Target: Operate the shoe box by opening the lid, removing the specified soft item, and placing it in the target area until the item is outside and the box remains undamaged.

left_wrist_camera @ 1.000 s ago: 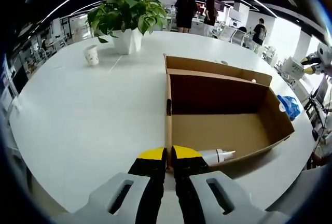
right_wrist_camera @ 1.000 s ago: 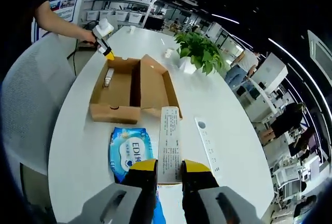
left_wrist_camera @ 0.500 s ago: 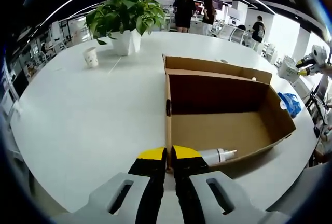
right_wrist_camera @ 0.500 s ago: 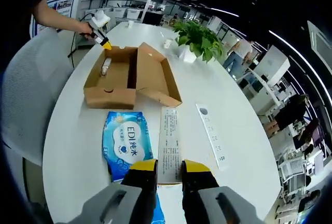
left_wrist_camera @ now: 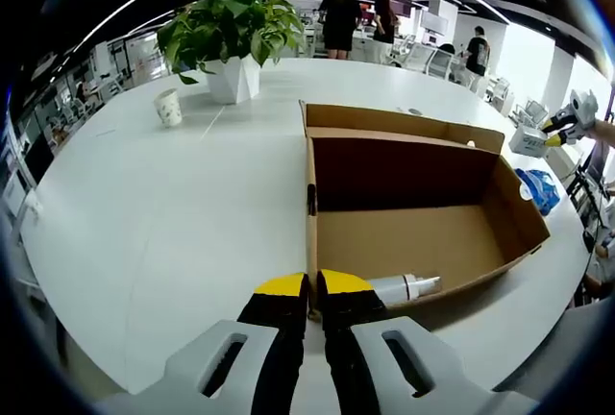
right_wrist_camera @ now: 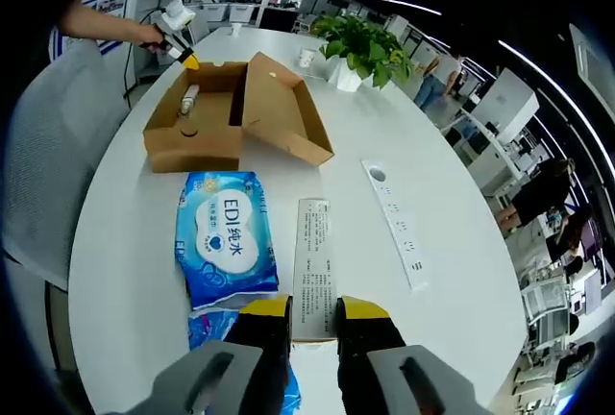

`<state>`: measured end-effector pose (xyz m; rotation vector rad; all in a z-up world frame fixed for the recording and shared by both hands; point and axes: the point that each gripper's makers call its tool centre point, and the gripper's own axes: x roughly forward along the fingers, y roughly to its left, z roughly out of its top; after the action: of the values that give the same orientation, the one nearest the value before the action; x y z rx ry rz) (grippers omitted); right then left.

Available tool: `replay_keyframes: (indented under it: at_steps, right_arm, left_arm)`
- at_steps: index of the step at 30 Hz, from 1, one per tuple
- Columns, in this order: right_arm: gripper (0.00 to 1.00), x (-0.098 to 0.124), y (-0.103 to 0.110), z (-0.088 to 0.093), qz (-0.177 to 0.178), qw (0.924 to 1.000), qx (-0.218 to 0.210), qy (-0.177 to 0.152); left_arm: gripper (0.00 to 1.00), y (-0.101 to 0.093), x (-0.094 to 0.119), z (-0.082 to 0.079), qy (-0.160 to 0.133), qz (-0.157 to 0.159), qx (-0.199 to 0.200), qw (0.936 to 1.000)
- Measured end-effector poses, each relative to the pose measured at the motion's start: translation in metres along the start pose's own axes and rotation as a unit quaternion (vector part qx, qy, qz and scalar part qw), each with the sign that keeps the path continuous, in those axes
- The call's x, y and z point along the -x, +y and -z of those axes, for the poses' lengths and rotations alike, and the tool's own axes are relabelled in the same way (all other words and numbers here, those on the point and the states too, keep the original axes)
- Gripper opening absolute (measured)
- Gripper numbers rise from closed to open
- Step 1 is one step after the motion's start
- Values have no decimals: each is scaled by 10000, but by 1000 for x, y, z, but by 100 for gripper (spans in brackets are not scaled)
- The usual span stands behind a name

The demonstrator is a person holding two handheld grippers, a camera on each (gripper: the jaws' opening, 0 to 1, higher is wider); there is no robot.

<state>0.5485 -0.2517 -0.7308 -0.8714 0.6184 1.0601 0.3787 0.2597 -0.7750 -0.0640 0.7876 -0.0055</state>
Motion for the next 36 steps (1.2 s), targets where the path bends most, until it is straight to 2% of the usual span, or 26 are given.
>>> replay_keyframes:
  at_steps: [9,26,36]
  right_arm:
    - [14,-12,-1,30,-91,9995,-46,284]
    - [14,-28,-3,64,-287,9976,-161,614]
    - [14,-29,1,78,-396,9953,58,886]
  left_arm:
    - [2,0,-1,0,6,4,-12,10000]
    - [2,-1,0,0,10,-9,-32,10000]
    - [2,-1,0,1,6,-4,-36,10000]
